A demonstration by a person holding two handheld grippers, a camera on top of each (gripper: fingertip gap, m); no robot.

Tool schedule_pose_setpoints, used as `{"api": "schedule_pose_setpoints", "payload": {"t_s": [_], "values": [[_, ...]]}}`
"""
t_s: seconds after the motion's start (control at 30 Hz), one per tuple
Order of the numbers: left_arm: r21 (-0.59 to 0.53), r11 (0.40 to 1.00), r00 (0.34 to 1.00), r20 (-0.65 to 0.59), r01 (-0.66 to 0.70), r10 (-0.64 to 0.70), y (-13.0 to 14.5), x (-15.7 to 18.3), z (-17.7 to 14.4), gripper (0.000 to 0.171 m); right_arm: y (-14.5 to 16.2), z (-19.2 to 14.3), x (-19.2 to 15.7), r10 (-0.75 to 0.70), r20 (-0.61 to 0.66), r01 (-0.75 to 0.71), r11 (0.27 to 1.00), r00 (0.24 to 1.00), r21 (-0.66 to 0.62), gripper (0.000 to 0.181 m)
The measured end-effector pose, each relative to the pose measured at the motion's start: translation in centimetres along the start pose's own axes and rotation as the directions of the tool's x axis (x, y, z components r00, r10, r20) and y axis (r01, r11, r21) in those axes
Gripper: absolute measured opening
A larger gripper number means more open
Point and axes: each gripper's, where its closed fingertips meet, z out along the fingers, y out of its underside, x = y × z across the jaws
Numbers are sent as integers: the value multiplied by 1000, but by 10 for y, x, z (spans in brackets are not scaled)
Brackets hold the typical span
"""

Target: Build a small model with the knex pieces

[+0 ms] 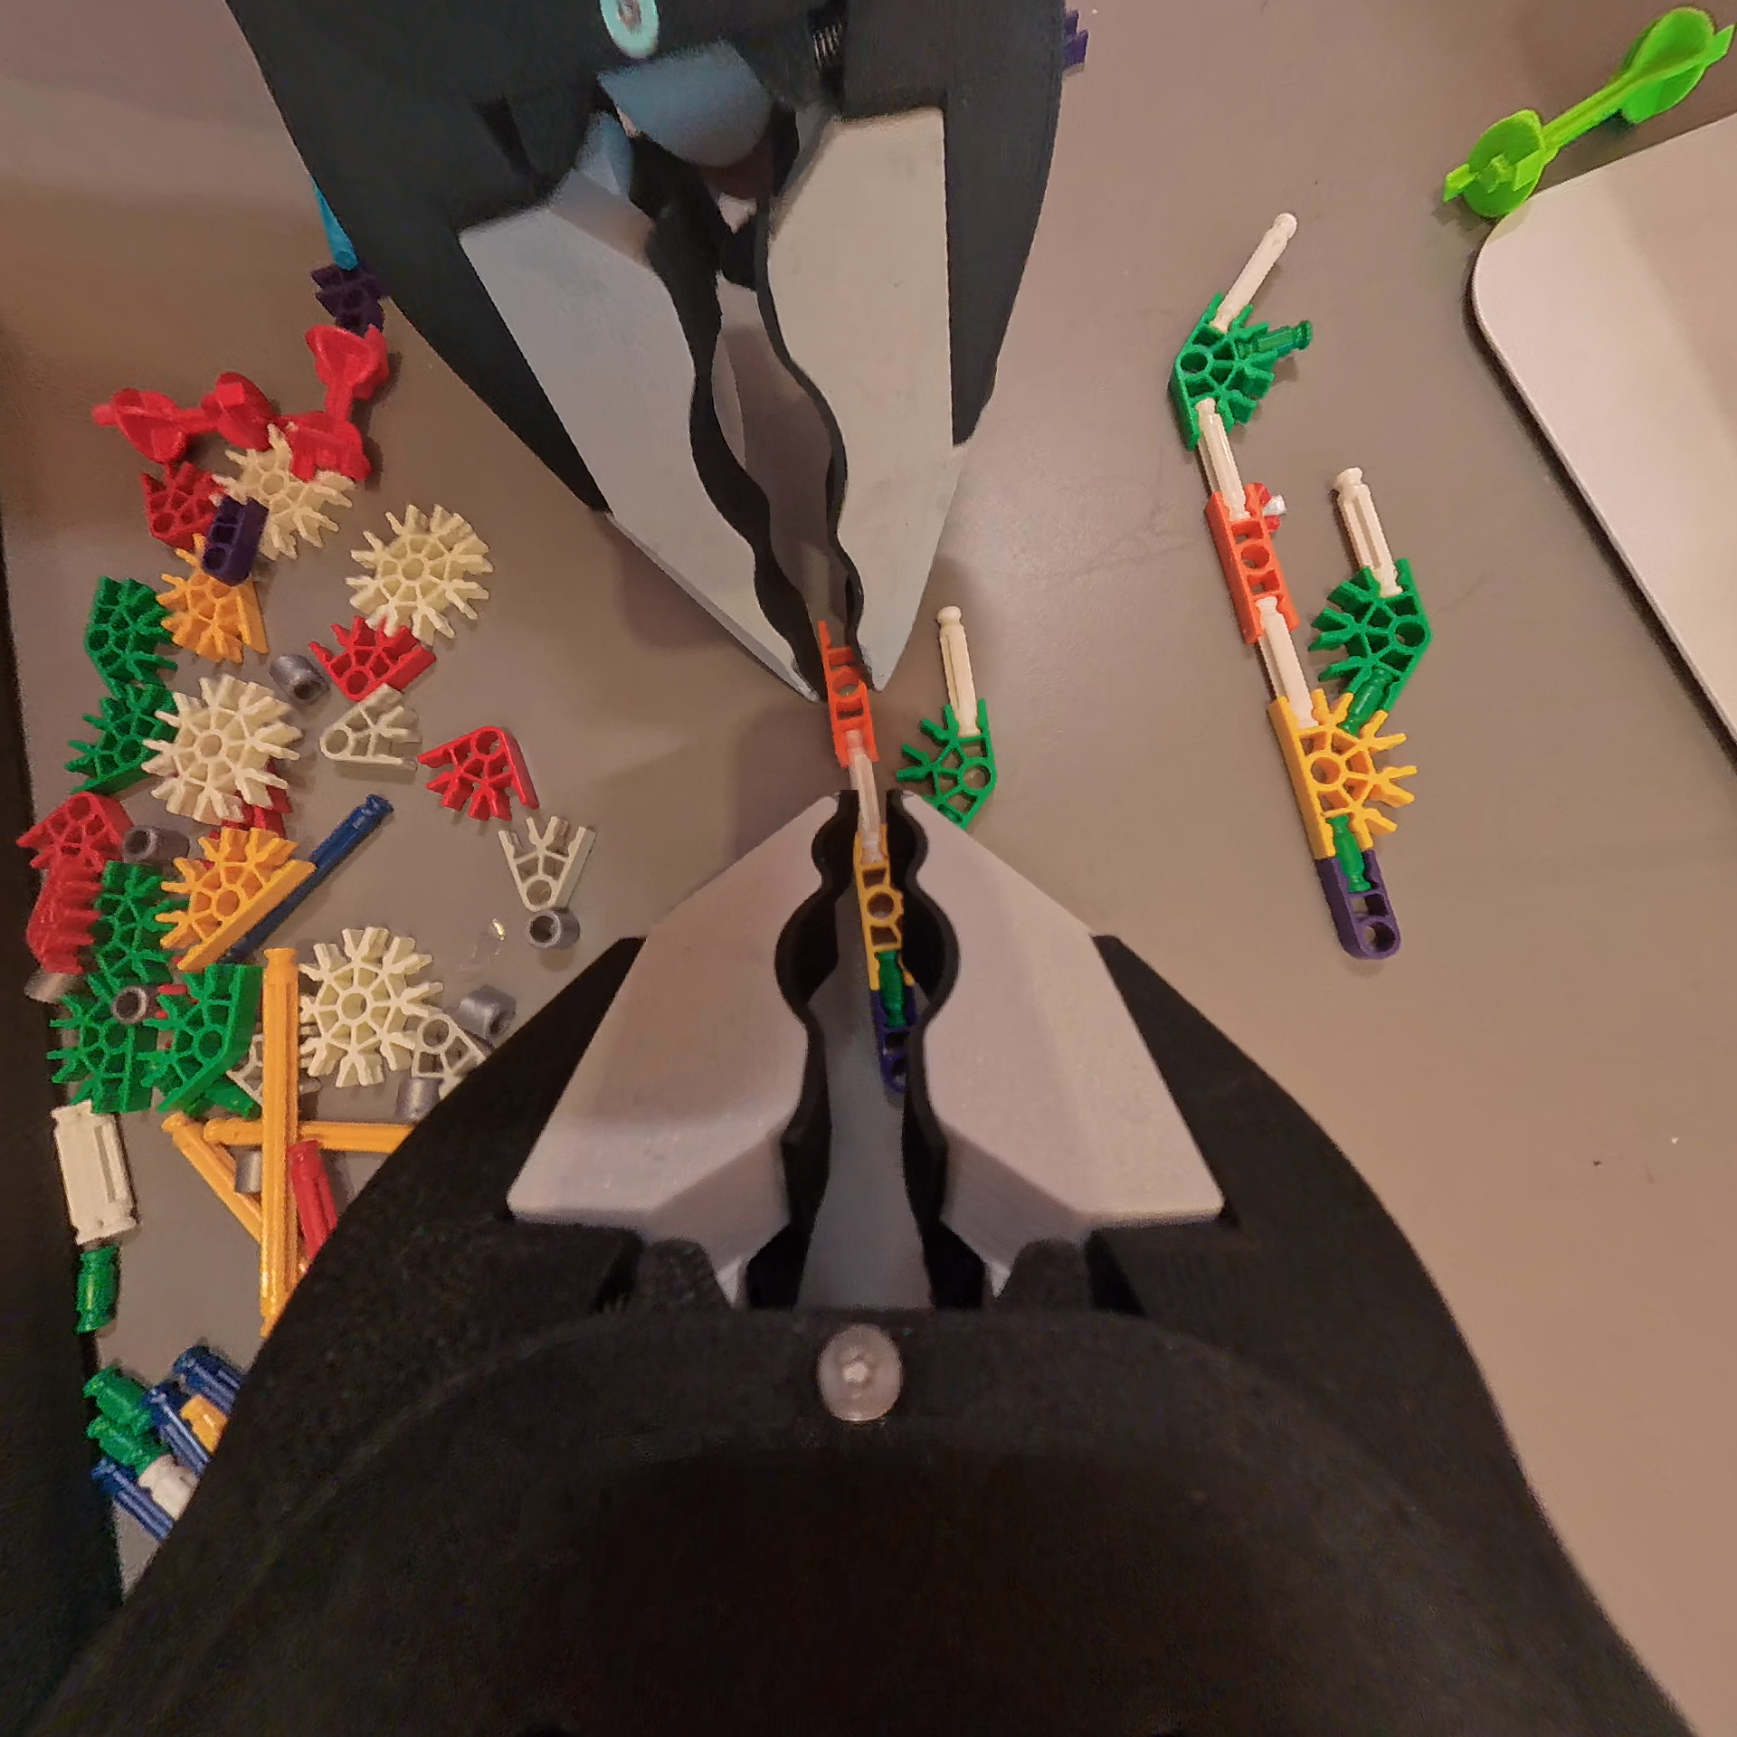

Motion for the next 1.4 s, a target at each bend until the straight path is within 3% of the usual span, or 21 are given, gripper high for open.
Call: {"api": "schedule_pose_setpoints", "payload": {"t_s": [0.1, 0.33, 0.7, 1.0, 1.17, 1.27, 1.4], "values": [[-6, 1000, 1000, 1, 0, 0, 0, 0, 0, 7, -9, 2, -1, 17, 16, -18, 999, 1000, 38, 0], [-12, 1000, 1000, 5, -19, 19, -2, -1, 1, 7, -6, 22, -2, -2, 18, 3, 1000, 1000, -16, 0], [13, 1000, 1000, 4, -22, 22, -2, 0, 3, 7, 0, 23, 1, 59, 8, -58, 998, 998, -28, 0], [53, 999, 1000, 8, -7, 7, -3, 0, 3, 8, 5, 25, 3, 77, -2, -76, 986, 997, -149, 0], [89, 996, 996, 94, -12, 4, -6, -2, 1, 8, 5, 25, 3, 60, -5, -60, 986, 998, -158, 0], [156, 986, 988, 153, -53, 29, -17, 4, -7, 0, 5, 25, 3, 52, -10, -53, 986, 999, -157, 0], [147, 988, 982, 186, -41, 14, -12, 5, -3, 0, 5, 25, 4, 33, 0, -32, 985, 999, -168, 0]]}}
